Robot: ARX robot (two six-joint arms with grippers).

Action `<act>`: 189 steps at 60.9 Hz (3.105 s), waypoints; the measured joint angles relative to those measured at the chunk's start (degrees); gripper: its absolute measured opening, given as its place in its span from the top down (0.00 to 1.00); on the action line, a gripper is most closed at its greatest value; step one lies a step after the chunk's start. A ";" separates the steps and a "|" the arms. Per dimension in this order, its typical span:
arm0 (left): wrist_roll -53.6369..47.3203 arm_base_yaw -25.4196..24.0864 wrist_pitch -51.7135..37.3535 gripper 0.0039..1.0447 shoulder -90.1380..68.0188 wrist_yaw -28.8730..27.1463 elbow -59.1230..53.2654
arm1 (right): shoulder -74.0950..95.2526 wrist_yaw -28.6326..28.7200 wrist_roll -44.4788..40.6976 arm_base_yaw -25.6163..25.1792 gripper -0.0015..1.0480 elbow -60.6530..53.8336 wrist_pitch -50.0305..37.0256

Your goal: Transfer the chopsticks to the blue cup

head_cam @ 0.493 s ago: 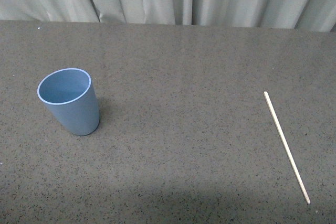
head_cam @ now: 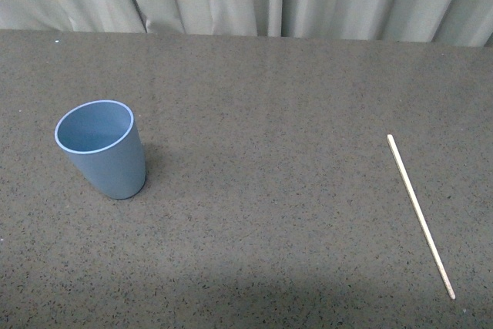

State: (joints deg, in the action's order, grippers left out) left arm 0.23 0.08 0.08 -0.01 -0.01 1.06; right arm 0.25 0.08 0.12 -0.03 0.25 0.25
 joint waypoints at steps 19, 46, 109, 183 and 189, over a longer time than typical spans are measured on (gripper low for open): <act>0.00 0.00 0.00 0.06 0.00 0.02 0.00 | 0.00 0.00 0.00 0.00 0.09 0.02 0.00; 0.02 0.00 0.00 0.06 0.00 0.00 0.00 | 58.97 -7.67 -6.82 4.72 0.09 16.48 -17.18; 0.00 0.00 0.00 0.06 0.00 0.00 0.00 | 123.82 -0.20 4.22 10.29 0.30 62.45 10.36; 0.00 0.00 0.00 0.06 0.00 -0.02 0.00 | 109.77 19.19 11.02 19.56 0.99 62.31 -30.32; 0.02 0.00 0.00 0.06 0.00 0.00 0.00 | 113.07 23.56 12.17 22.38 0.99 66.12 -35.26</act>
State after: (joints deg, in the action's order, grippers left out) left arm 0.25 0.08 0.08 -0.01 -0.01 1.06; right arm 113.32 23.64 12.29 22.35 66.37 -35.00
